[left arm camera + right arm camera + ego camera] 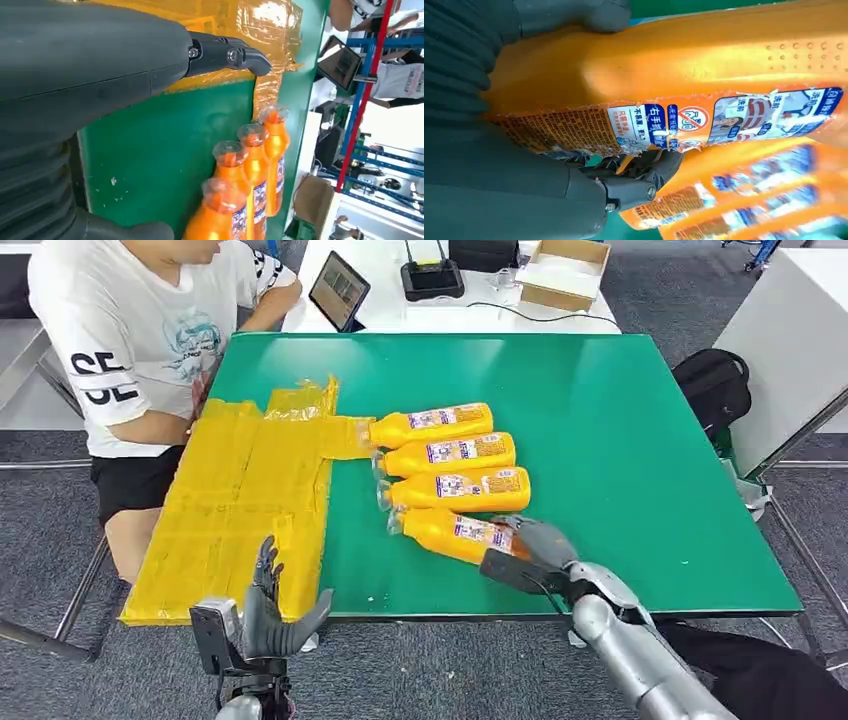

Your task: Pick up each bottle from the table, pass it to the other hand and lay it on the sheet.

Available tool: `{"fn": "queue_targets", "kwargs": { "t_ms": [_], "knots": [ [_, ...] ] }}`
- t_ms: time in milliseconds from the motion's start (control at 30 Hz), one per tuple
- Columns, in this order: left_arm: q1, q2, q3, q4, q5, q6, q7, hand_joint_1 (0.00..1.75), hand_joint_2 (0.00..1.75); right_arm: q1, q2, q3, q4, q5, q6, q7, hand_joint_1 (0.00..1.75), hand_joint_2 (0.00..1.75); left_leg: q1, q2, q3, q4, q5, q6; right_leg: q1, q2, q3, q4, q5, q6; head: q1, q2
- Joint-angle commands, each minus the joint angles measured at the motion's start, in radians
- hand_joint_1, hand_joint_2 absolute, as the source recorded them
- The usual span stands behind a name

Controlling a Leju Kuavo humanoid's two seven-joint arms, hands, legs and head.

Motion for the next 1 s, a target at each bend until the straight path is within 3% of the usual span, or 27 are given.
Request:
{"fn": "queue_targets", "kwargs": {
  "t_ms": [33,100,267,367,800,1000],
  "knots": [
    [-0.026,0.033,-0.02,0.056,0.008,-0.002,-0.004,0.0,1.75,0.075,0.055,-0.058,-0.056,-0.047,-0.014,-0.052,1.75,1.75,0.0,0.001,0.003,-0.001,-0.001,0.0,0.001,0.0,0.002,-0.001,0.0,-0.003,0.0,0.0],
    [-0.02,0.033,-0.026,0.046,0.018,0.0,-0.011,0.0,1.75,0.132,0.142,-0.139,-0.184,-0.09,-0.107,-0.195,1.75,1.75,0.0,-0.001,0.003,-0.002,0.0,0.001,0.001,-0.002,0.002,-0.001,0.0,-0.003,0.0,0.0],
    [-0.026,0.035,-0.058,0.033,0.04,0.0,-0.023,0.0,1.75,0.205,0.276,-0.219,-0.479,-0.146,-0.317,-0.34,1.75,1.75,0.0,0.005,-0.002,0.0,-0.002,0.0,0.0,0.004,-0.004,0.003,-0.001,-0.005,0.0,0.0],
    [-0.046,0.04,-0.085,0.031,0.063,-0.005,-0.021,0.0,1.75,0.224,0.326,-0.255,-0.569,-0.268,-0.366,-0.428,1.75,1.75,0.0,0.001,-0.003,0.0,-0.002,0.0,0.001,0.0,-0.005,0.002,-0.001,-0.006,0.0,0.0],
    [-0.05,0.047,-0.119,0.003,0.128,-0.063,0.002,0.0,1.75,0.249,0.351,-0.263,-0.553,-0.292,-0.415,-0.491,1.75,1.75,0.0,0.0,-0.004,-0.001,-0.001,0.0,0.001,-0.001,-0.004,-0.001,0.0,-0.005,0.001,0.0],
    [-0.048,0.061,-0.173,-0.068,0.2,-0.146,0.033,0.0,1.75,0.264,0.371,-0.254,-0.439,-0.257,-0.443,-0.537,1.75,1.75,0.001,0.001,-0.002,-0.001,-0.001,0.001,0.001,-0.001,-0.003,-0.001,0.0,-0.005,0.0,0.0]
  ]
}}
